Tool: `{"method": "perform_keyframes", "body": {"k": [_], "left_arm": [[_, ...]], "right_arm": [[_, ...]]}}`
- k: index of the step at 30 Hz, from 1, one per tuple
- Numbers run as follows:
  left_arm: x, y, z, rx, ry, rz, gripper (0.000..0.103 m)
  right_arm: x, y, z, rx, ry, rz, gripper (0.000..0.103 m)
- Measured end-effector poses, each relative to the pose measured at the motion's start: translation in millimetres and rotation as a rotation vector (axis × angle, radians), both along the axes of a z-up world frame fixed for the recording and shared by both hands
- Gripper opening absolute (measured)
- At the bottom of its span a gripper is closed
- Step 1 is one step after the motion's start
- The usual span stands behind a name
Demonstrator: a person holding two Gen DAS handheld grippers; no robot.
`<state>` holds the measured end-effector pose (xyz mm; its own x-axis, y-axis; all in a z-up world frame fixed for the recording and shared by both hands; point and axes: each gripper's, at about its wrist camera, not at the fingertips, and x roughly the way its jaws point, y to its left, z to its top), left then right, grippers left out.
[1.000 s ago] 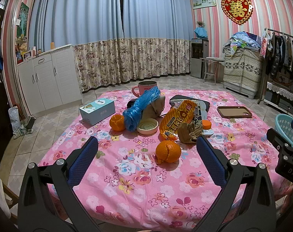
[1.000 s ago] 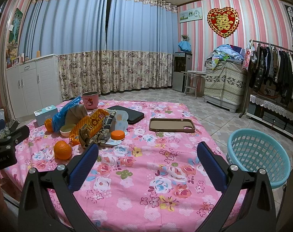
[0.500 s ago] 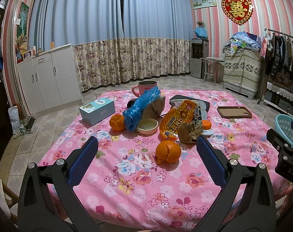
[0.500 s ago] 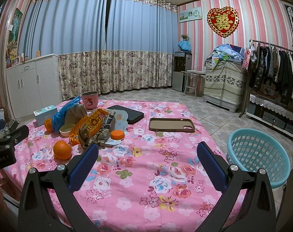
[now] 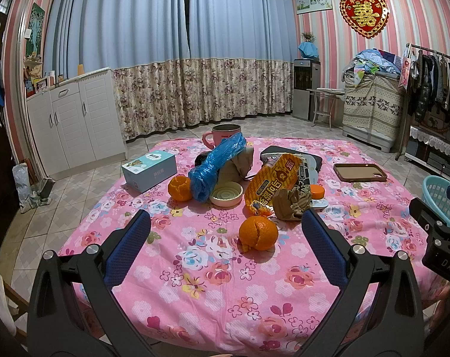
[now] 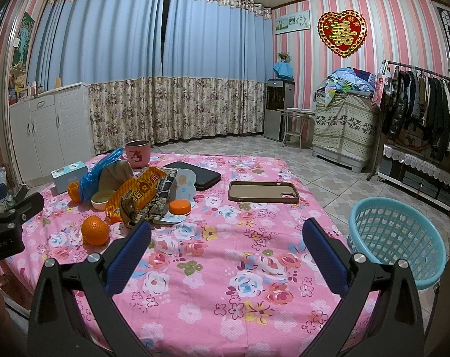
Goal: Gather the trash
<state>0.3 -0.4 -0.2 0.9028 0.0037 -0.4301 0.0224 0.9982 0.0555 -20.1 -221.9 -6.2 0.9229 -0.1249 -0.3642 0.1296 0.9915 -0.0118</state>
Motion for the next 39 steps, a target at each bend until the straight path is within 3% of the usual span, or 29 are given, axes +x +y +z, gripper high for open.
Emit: {"method": "perform_keyframes", "body": {"k": [21,25,30,35,39], "left_arm": [[2,1,-5,-0.014,0.038,0.010,0.098],[20,7,-7,-0.043,0.080,0.015,0.098],[42,-6,-19,-0.001,0.142,0.002,0.098],[67,-16,-35,0.008,0.214,-0.008,0.098],[85,-20,-49,-0.009,0.267,-0.030,0.098]], "right_arm": [[0,-8,2,-0.006,-0.003,-0.037,0.099],[6,-13,7,0.016,0.001,-0.045,0.100],[19,-15,11,-0.033,0.026,-0.121,0.100],[39,-22,5,-0.028,0.095,-0.118,0.100],[57,-38,-3,0.087,0.154,-0.079,0.100]]}}
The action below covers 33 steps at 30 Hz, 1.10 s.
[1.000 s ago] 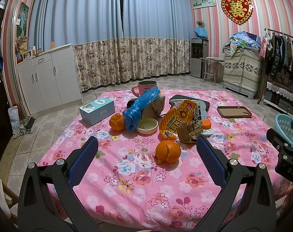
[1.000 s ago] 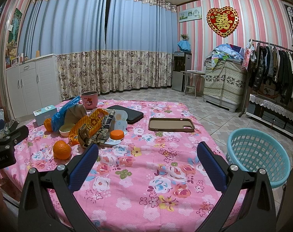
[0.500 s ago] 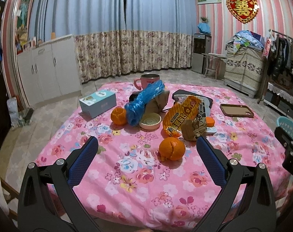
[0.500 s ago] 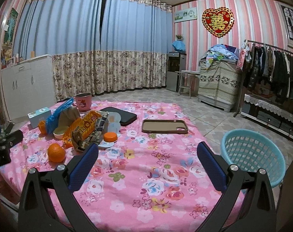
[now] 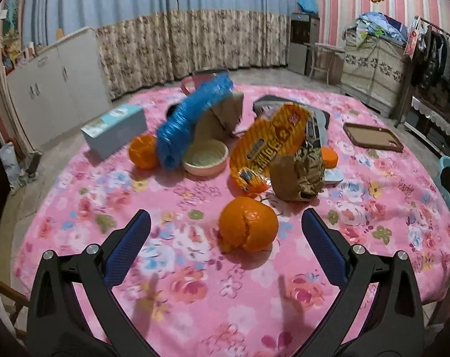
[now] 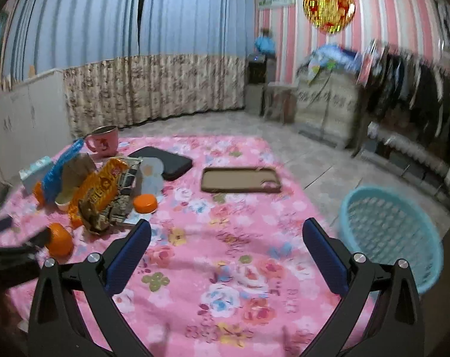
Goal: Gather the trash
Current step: 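Grasp the orange with the left tool while the right tool grasps the brown paper scrap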
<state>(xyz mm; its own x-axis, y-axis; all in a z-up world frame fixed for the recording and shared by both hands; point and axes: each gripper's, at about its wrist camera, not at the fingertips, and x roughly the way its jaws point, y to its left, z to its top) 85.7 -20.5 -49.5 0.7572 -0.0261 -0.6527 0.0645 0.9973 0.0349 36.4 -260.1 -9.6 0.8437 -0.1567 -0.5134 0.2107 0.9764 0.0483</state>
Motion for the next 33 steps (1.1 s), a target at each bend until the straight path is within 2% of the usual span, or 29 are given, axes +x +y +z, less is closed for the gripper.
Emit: {"method": "perform_keyframes", "body": {"k": [2,4,7,9,11,16,20,25,28,33], "left_arm": [[7,-5,-6,0.008,0.018,-0.017,0.095],[12,-9,-10,-0.008,0.045,-0.046,0.087],[17,-15,-15,0.016,0.062,-0.058,0.075],[19,-18,-19,0.010,0.087,-0.079,0.057],[18,-18,-20,0.013,0.096,-0.081,0.049],[18,-8,-13,-0.002,0.098,-0.076,0.045],[19,11,11,-0.011,0.054,-0.049,0.045],[29,30,37,0.073,-0.039,-0.015,0.045],[31,48,37,0.064,-0.056,0.026,0.045],[34,68,30,0.073,-0.044,0.089,0.045]], "right_arm": [[6,-6,-3,0.032,0.006,-0.013,0.100],[7,-5,-4,0.008,0.007,-0.035,0.100],[9,1,-9,-0.032,0.023,-0.042,0.100],[11,5,-10,-0.049,0.032,-0.037,0.099],[11,7,-11,-0.055,0.034,-0.027,0.099],[10,13,-10,-0.061,0.042,-0.002,0.099],[15,22,-9,-0.036,0.047,0.048,0.099],[31,49,-11,-0.032,0.059,0.132,0.099],[43,72,-19,-0.070,0.080,0.190,0.099],[64,89,-25,-0.029,0.110,0.228,0.099]]}}
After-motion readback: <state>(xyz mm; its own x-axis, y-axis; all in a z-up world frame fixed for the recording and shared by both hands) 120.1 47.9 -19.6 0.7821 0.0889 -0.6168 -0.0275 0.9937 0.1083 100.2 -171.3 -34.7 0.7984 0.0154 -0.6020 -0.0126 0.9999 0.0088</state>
